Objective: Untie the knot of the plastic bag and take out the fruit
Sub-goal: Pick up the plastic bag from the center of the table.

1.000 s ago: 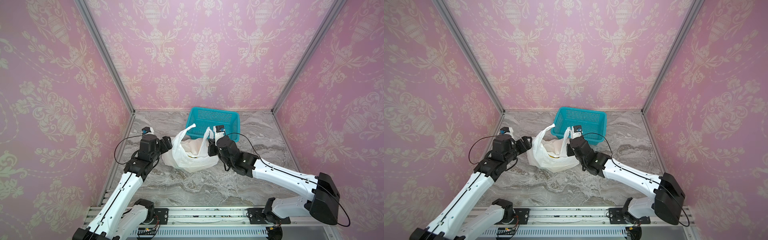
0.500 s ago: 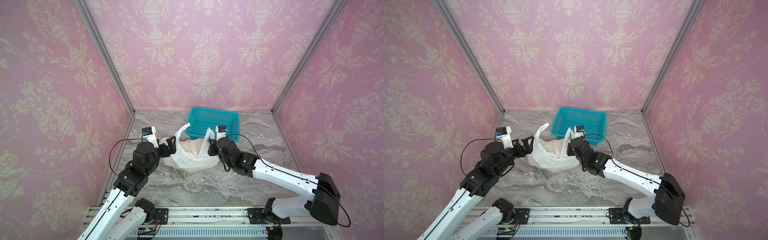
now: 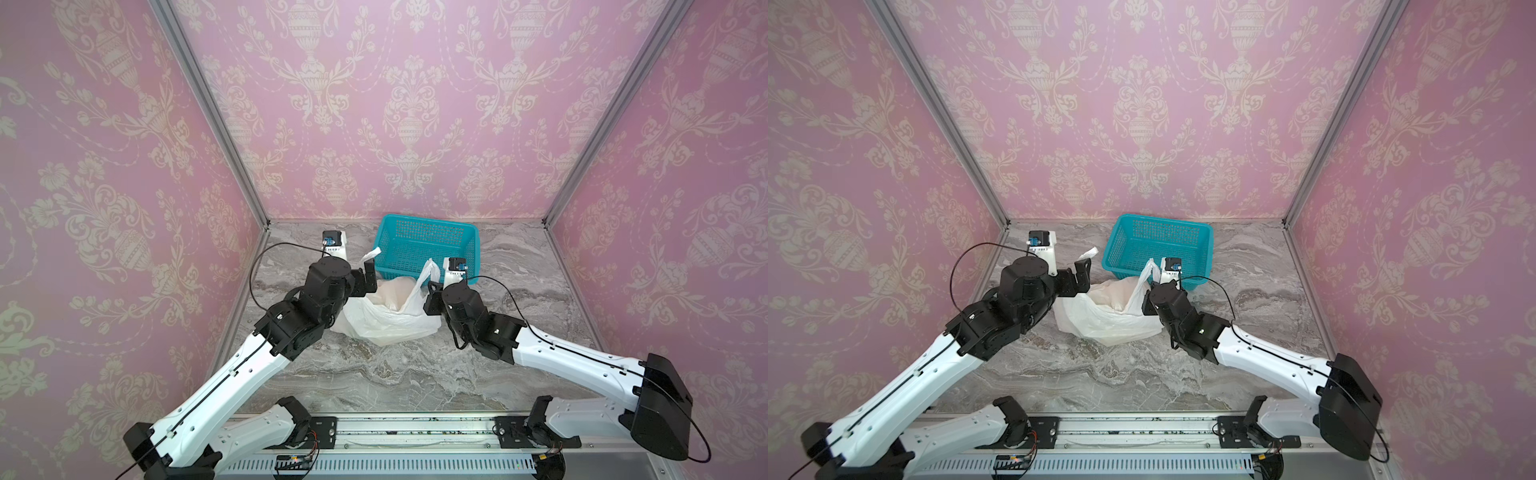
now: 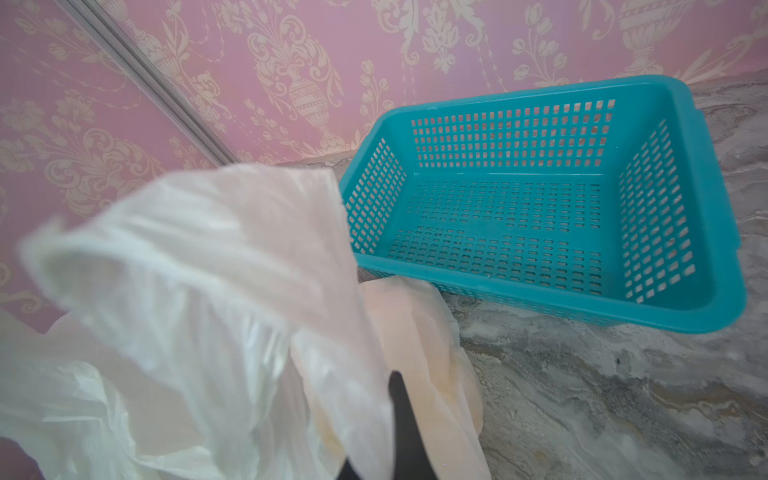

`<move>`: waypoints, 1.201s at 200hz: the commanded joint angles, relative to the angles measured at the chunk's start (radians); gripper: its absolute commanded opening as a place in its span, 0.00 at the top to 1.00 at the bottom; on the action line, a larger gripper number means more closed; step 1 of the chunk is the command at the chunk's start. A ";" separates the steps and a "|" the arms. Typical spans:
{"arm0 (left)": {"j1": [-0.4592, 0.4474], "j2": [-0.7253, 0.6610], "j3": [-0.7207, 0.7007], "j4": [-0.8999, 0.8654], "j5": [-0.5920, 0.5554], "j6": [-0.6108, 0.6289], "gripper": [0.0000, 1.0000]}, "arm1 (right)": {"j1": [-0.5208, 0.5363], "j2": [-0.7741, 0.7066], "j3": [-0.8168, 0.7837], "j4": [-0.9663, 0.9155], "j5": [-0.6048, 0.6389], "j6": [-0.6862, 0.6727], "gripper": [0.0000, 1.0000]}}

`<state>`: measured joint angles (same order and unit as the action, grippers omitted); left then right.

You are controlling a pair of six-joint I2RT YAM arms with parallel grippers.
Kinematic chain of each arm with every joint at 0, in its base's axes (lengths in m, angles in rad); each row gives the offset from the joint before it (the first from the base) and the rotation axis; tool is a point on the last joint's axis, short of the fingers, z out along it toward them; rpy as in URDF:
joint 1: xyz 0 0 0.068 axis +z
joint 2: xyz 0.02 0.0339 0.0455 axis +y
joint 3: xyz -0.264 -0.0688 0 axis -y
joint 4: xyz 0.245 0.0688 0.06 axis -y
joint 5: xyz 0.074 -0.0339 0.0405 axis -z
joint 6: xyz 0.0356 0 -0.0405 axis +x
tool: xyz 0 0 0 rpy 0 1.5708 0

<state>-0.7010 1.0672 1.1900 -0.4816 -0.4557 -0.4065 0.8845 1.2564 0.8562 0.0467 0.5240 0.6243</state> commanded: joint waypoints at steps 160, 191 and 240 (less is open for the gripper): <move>0.054 0.117 0.236 -0.211 -0.261 -0.048 1.00 | -0.118 -0.002 0.185 -0.399 0.137 0.277 1.00; 0.138 0.137 0.294 -0.219 -0.168 -0.068 1.00 | -0.121 0.057 0.292 -0.461 0.130 0.317 1.00; 0.270 0.220 0.428 -0.282 -0.035 -0.088 1.00 | -0.123 0.187 0.564 -0.543 0.167 0.315 1.00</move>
<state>-0.4641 1.2564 1.5360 -0.7086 -0.5529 -0.4736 0.7677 1.4078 1.3243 -0.4255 0.6441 0.9203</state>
